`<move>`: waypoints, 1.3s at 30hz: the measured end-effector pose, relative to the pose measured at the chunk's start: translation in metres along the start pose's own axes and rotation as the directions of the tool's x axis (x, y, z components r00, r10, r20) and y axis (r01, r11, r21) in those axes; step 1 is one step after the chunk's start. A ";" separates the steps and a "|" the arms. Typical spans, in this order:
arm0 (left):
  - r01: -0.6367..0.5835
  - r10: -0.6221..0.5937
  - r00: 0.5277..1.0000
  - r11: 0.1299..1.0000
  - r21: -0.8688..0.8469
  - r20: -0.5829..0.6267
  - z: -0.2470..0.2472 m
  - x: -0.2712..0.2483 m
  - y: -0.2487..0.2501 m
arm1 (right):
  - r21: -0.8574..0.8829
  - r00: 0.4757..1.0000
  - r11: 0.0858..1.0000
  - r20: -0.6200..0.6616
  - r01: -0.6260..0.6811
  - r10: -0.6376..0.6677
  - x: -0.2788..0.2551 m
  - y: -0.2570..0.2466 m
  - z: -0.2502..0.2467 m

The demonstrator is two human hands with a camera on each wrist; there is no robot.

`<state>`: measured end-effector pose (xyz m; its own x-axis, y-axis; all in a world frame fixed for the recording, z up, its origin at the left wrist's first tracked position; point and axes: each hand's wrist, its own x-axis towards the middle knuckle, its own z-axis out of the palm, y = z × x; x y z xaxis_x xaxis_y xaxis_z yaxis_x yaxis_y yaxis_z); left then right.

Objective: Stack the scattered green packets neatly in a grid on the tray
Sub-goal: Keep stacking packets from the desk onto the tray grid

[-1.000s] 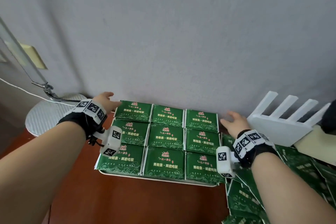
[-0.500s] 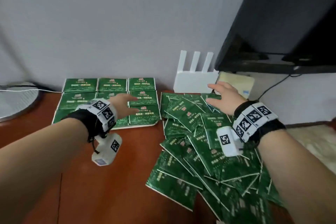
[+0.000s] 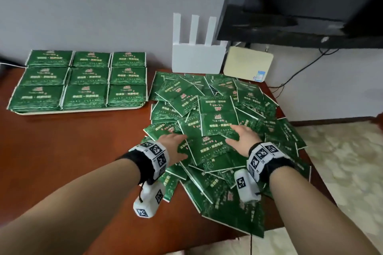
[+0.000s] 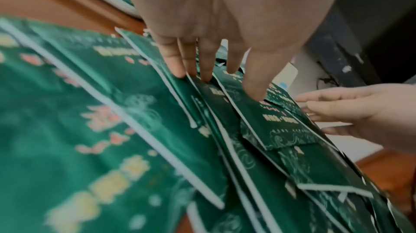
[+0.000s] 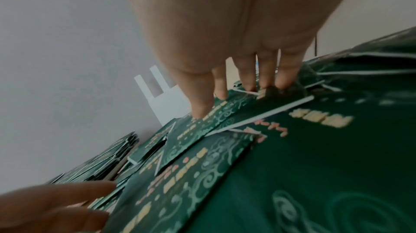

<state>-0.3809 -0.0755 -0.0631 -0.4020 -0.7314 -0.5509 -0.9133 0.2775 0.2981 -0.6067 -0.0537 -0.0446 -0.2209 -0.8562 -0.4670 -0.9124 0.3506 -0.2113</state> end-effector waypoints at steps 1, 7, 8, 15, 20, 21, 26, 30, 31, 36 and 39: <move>0.052 -0.052 0.999 0.998 -0.042 -0.011 0.001 0.004 0.007 | 0.022 0.999 1.000 -0.044 0.001 0.000 0.007 -0.001 0.000; 0.216 -0.223 0.974 0.969 -0.120 -0.047 0.001 0.028 0.026 | 0.179 0.983 0.983 -0.165 -0.045 0.075 0.040 -0.003 -0.004; 0.223 -0.231 0.971 0.967 -0.122 -0.059 0.001 0.030 0.031 | 0.179 0.984 0.983 -0.163 -0.043 0.073 0.043 -0.003 -0.003; 0.308 -0.376 0.913 0.890 -0.337 -0.158 -0.001 0.041 0.043 | 0.392 0.995 0.920 -0.085 -0.021 0.059 0.046 0.013 -0.013; 0.214 -0.337 0.930 0.823 -0.527 -0.149 -0.012 0.038 0.042 | 0.434 0.998 0.901 -0.033 -0.029 0.048 0.034 0.033 -0.021; 0.184 -0.326 0.935 0.783 -0.594 -0.140 -0.013 0.037 0.043 | 0.413 0.998 0.910 -0.026 -0.034 0.049 0.034 0.037 -0.020; 0.133 -0.293 0.951 0.686 -0.716 -0.104 -0.021 0.034 0.044 | 0.505 0.998 0.863 -0.032 -0.031 0.055 0.033 0.046 -0.011; 0.127 -0.297 0.943 0.737 -0.664 -0.149 -0.025 0.026 0.029 | 0.478 0.997 0.878 -0.066 0.000 0.036 0.032 0.048 -0.008; 0.131 -0.294 0.944 0.750 -0.648 -0.150 -0.027 0.022 0.024 | 0.440 0.996 0.898 -0.081 -0.002 0.043 0.031 0.049 -0.007; 0.120 -0.300 0.941 0.734 -0.668 -0.160 -0.043 0.002 0.000 | 0.421 0.978 0.907 -0.184 -0.008 0.094 0.028 0.049 -0.006; 0.068 -0.323 0.916 0.709 -0.702 -0.238 -0.048 -0.011 -0.011 | 0.425 0.965 0.905 -0.248 0.033 0.081 0.023 0.046 -0.006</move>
<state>-0.3633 -0.1007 -0.0227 -0.0572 -0.9079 -0.4152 -0.6286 -0.2904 0.7215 -0.6559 -0.0597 -0.0598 -0.3728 -0.8922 -0.2550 -0.6862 0.4501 -0.5714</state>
